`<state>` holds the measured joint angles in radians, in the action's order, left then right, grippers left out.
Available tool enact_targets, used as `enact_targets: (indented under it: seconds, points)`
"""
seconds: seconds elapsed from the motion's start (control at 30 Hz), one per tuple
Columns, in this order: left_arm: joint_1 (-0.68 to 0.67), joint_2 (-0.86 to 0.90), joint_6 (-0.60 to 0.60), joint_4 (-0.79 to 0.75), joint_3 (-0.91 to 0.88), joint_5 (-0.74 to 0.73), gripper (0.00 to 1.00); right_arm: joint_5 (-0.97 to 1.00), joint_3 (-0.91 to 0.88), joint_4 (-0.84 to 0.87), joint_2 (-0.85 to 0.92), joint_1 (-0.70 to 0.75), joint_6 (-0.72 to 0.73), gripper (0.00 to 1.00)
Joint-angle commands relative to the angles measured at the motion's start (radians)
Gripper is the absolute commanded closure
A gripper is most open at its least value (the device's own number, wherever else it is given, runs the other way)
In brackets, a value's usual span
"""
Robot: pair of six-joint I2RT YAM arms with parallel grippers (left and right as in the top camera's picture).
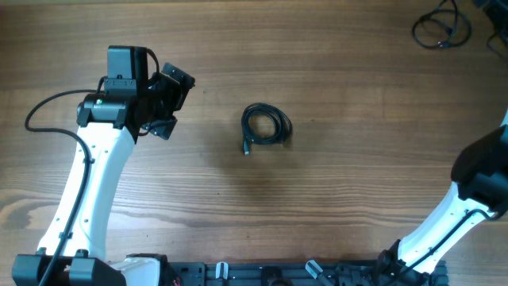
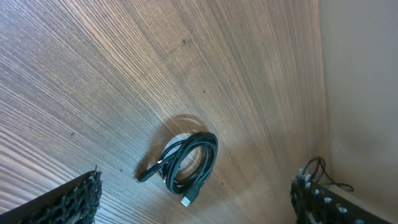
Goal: Untangle cables
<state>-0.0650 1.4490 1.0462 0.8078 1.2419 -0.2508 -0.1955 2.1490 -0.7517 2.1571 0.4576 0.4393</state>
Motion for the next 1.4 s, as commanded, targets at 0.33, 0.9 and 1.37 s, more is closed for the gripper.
enact_targets:
  seconds: [0.33,0.9,1.37]
  points:
    - [-0.005,-0.002,-0.367,0.05,0.002,0.017,0.0,-0.414,0.007,-0.597,-0.435,-0.089,-0.225,0.0]
    - [0.132,-0.002,-0.441,0.248,0.002,0.024,0.0,-0.268,-0.544,-0.278,-0.439,-0.939,-0.278,0.32]
    - [0.095,-0.002,-0.463,0.255,0.002,0.025,0.0,-0.268,-0.734,0.017,-0.129,-1.014,-0.385,0.52]
